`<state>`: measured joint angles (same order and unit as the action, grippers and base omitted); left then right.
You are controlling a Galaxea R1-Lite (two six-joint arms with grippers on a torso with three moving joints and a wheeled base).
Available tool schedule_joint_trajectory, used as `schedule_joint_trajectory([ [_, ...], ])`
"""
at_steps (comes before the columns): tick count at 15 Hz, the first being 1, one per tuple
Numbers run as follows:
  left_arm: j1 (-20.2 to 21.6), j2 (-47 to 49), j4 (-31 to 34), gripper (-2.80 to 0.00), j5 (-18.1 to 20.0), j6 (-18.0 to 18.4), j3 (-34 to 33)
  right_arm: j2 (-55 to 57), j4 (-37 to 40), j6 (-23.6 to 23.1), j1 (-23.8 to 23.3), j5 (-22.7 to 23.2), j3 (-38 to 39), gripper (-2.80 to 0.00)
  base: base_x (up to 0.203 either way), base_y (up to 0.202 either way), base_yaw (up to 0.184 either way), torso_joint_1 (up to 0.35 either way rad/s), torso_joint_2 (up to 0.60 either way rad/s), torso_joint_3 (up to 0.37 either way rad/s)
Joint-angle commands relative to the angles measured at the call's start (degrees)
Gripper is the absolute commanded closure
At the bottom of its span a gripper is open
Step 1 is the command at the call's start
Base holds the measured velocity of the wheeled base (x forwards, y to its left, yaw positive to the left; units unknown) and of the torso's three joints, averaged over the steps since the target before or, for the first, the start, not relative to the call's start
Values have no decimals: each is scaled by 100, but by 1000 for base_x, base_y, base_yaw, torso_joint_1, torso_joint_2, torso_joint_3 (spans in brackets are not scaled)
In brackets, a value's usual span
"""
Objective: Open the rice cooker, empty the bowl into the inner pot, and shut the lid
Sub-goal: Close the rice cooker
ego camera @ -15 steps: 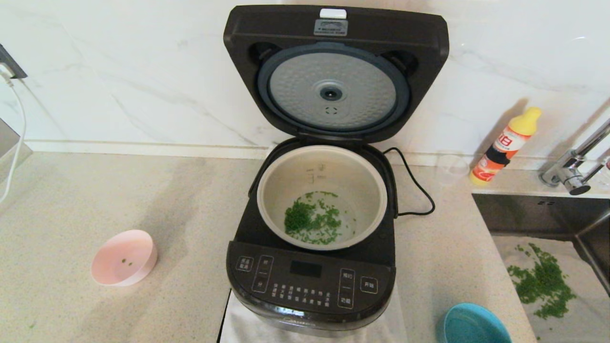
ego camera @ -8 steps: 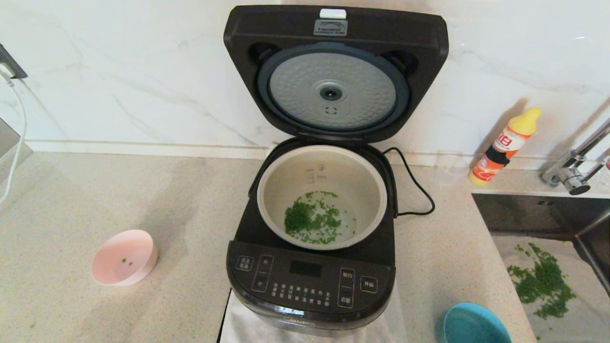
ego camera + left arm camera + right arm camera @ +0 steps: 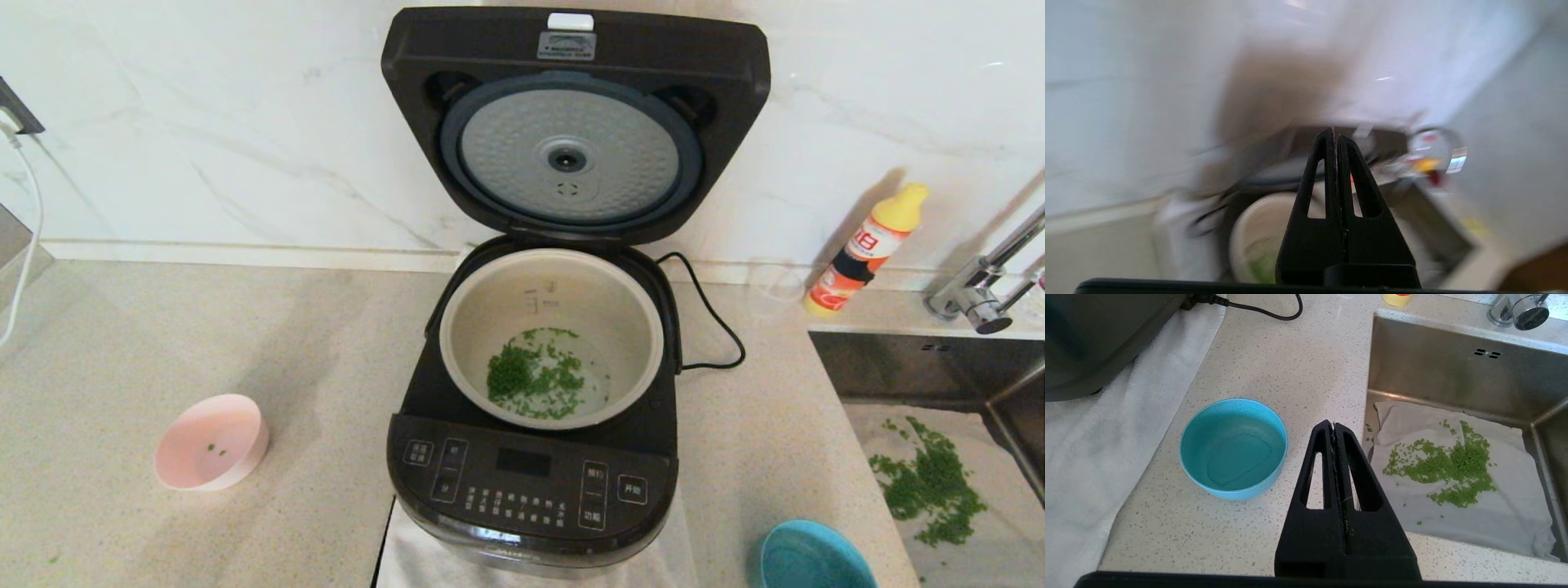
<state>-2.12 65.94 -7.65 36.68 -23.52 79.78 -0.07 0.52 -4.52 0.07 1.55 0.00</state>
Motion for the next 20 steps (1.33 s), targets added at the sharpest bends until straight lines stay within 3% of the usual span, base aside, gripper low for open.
schedule_joint_trajectory([
  [1,-211,1487,-89,0,246,-374,927,-1,0,-5,1,3,0,0,0,0,0,0,0,0],
  [4,-478,2523,-366,0,368,-843,1613,-1,0,-5,1,3,0,0,0,0,0,0,0,0],
  [9,-618,3599,-2127,0,445,-2171,2127,-1,0,-5,6,3,0,0,0,0,0,0,0,0],
  [13,-623,4270,-2231,0,452,-2298,3026,-1,0,-5,1,3,0,0,0,0,0,0,0,0],
  [20,-764,4664,-2583,0,560,-2262,3070,-1,0,3,1,3,0,0,0,0,0,0,0,0],
])
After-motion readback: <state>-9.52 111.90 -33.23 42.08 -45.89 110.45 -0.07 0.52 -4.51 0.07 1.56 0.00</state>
